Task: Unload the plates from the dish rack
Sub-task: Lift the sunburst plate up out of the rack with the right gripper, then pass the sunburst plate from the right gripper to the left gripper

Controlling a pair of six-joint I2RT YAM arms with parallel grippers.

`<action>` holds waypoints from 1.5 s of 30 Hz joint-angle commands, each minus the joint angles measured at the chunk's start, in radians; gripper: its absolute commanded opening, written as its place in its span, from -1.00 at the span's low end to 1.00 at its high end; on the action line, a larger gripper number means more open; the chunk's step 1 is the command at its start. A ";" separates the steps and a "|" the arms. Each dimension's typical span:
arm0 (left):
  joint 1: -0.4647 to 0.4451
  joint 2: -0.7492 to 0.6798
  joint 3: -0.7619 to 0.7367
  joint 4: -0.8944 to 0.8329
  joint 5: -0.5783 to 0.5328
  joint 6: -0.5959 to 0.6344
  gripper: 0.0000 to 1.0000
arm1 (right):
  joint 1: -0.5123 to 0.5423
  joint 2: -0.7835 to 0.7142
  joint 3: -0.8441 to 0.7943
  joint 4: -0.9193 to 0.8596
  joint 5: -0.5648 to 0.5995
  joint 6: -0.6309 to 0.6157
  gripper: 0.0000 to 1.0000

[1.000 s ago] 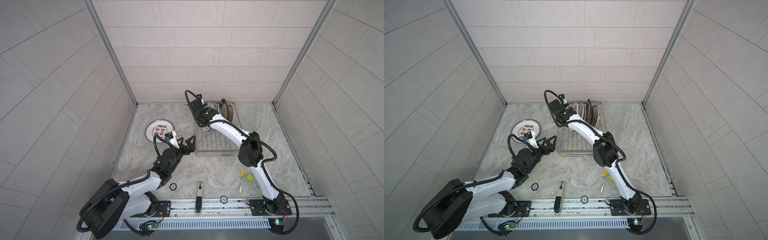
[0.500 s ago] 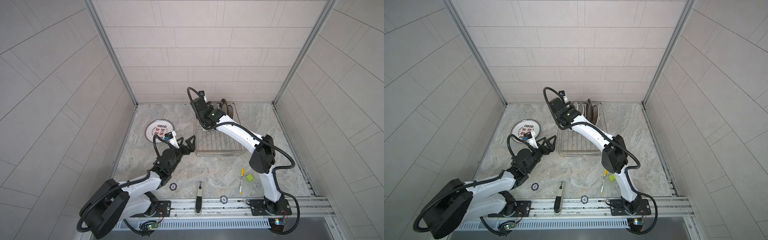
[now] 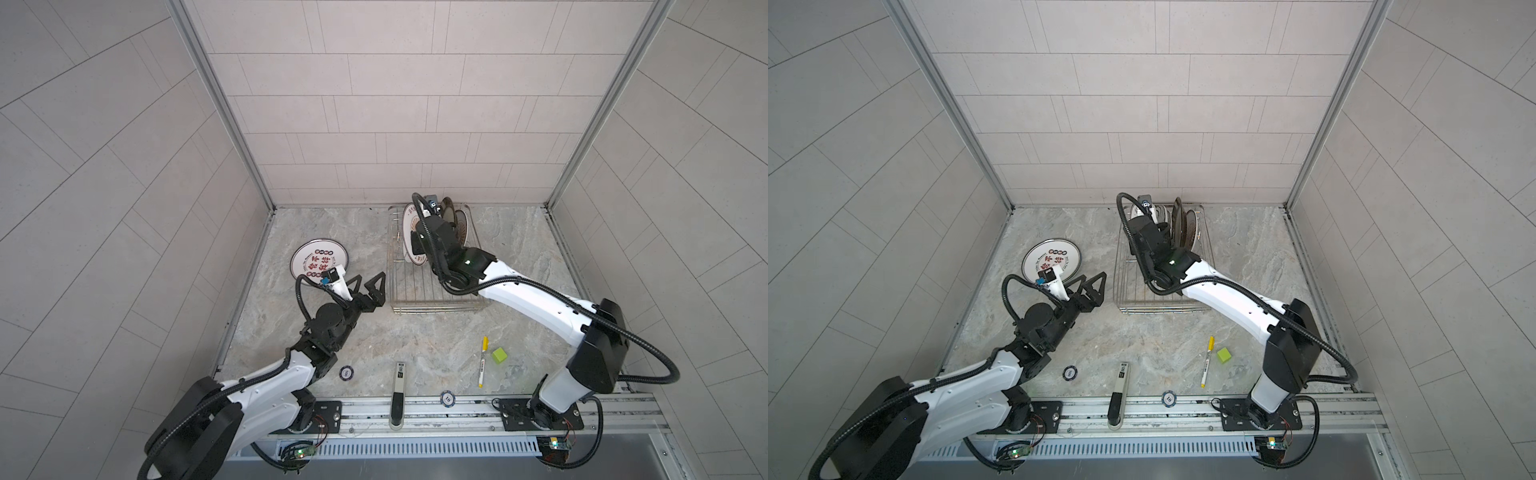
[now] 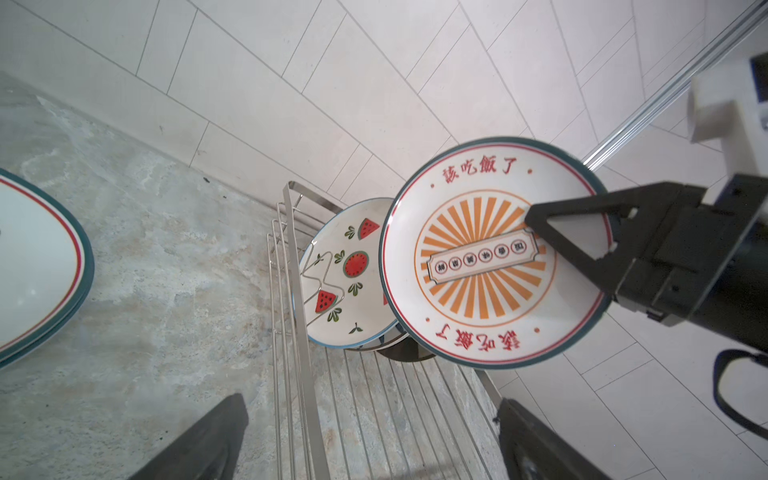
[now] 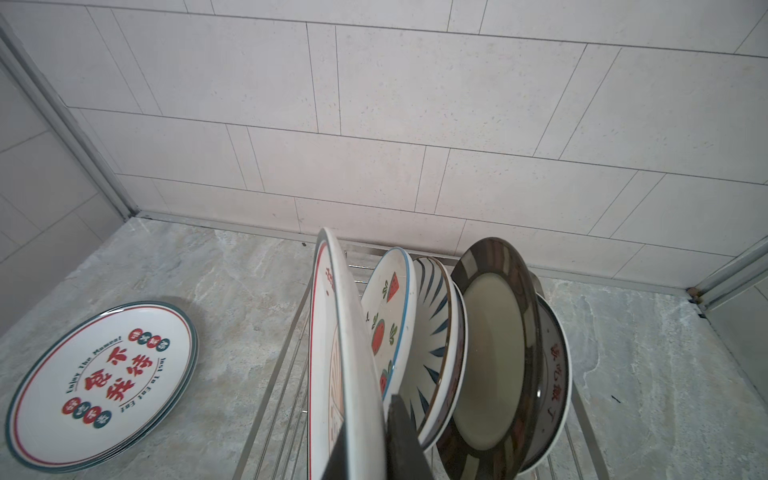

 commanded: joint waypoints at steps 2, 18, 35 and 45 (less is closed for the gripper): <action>0.010 -0.062 0.029 -0.097 0.069 0.044 1.00 | -0.033 -0.174 -0.179 0.215 -0.173 0.049 -0.76; 0.059 -0.153 0.121 -0.176 0.446 0.039 0.99 | -0.208 -0.515 -0.649 0.560 -0.830 0.255 -0.89; 0.050 -0.066 0.078 0.058 0.457 -0.090 0.72 | -0.169 -0.446 -0.728 0.852 -0.989 0.384 -1.00; 0.052 -0.020 0.078 0.126 0.556 -0.165 -0.29 | -0.181 -0.382 -0.685 0.832 -0.997 0.376 -1.00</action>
